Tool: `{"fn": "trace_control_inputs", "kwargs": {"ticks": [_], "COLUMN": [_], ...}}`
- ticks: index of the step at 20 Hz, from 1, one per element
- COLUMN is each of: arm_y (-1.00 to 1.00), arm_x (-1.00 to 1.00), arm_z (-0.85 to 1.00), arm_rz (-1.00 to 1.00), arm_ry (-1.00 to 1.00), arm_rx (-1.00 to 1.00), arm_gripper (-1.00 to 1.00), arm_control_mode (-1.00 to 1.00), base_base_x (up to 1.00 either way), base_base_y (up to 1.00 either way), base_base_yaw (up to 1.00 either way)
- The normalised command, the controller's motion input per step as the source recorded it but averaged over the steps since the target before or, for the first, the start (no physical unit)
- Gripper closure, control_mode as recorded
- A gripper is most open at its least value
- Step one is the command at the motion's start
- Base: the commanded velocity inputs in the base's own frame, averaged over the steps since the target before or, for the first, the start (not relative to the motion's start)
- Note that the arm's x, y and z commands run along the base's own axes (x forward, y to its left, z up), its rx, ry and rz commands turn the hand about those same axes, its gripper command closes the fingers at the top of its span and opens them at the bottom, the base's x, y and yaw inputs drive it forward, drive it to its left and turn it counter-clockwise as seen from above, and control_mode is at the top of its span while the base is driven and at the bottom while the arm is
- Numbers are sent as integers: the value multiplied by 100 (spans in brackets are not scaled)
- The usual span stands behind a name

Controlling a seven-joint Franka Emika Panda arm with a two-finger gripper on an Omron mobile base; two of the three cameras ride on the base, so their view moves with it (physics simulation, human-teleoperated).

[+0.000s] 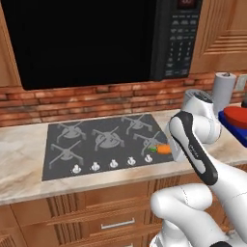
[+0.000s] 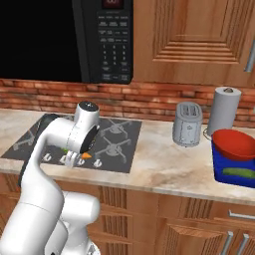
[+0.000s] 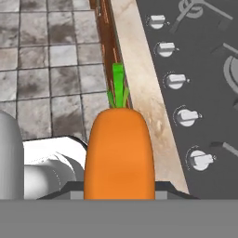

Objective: Place the two vegetables and bowl onto the tray for setting up a vegetable dip station.

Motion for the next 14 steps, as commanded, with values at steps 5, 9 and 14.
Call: {"fn": "trace_control_inputs", "kwargs": {"ticks": [5,9,14], "arm_y": [0,0,0], "arm_x": [0,0,0], "arm_z": [0,0,0], "arm_rz": [0,0,0], "arm_ry": [0,0,0], "arm_rx": [0,0,0], "arm_gripper": [100,100,100], "arm_control_mode": [100,100,100], "base_base_x": [12,13,14], "base_base_y": [-61,-61,-60], "base_base_yaw": [0,0,0]}}
